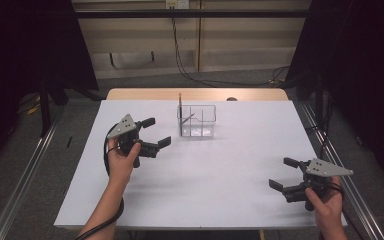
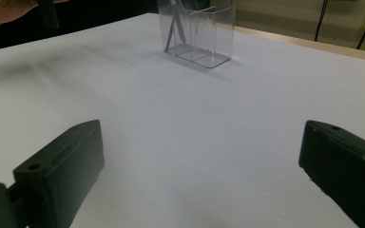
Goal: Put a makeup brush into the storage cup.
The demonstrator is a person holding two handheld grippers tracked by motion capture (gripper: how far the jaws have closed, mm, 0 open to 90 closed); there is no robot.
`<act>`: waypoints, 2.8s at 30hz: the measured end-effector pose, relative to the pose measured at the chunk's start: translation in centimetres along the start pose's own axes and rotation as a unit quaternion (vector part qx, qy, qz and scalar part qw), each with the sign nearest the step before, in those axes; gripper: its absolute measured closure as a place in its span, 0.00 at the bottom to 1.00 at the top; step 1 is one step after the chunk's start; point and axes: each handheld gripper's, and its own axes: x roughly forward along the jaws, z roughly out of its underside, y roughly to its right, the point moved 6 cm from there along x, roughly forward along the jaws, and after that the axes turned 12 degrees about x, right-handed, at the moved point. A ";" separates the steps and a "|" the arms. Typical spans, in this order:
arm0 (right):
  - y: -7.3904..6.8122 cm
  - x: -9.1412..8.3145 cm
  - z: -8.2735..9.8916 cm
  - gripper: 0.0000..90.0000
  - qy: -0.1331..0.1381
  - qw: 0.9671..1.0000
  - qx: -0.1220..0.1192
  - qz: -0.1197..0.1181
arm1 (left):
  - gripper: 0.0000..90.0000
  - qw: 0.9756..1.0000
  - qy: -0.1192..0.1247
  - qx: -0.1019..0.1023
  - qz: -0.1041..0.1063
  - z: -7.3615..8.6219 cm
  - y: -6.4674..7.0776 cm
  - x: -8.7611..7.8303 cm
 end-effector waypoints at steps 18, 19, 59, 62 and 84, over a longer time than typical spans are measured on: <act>-0.3 0.2 0.2 0.01 -0.007 1.000 -0.007 -0.002 | 0.00 1.000 -0.009 -0.002 -0.009 1.0 -0.5 -2.8; -0.3 0.2 0.1 0.01 -0.006 1.000 -0.006 -0.003 | 0.00 1.000 -0.011 -0.001 -0.011 1.1 -0.5 -2.9; -0.4 0.9 -0.1 0.02 -0.010 1.000 -0.012 -0.011 | 0.00 0.999 -0.028 0.001 -0.028 2.7 0.2 -7.9; -0.4 0.9 -0.1 0.02 -0.010 1.000 -0.011 -0.011 | 0.00 0.999 -0.036 0.000 -0.028 3.1 0.2 -8.2; -0.3 1.3 -0.3 0.02 -0.008 1.000 -0.010 -0.018 | 0.00 0.998 -0.050 -0.008 -0.048 4.5 0.2 -11.9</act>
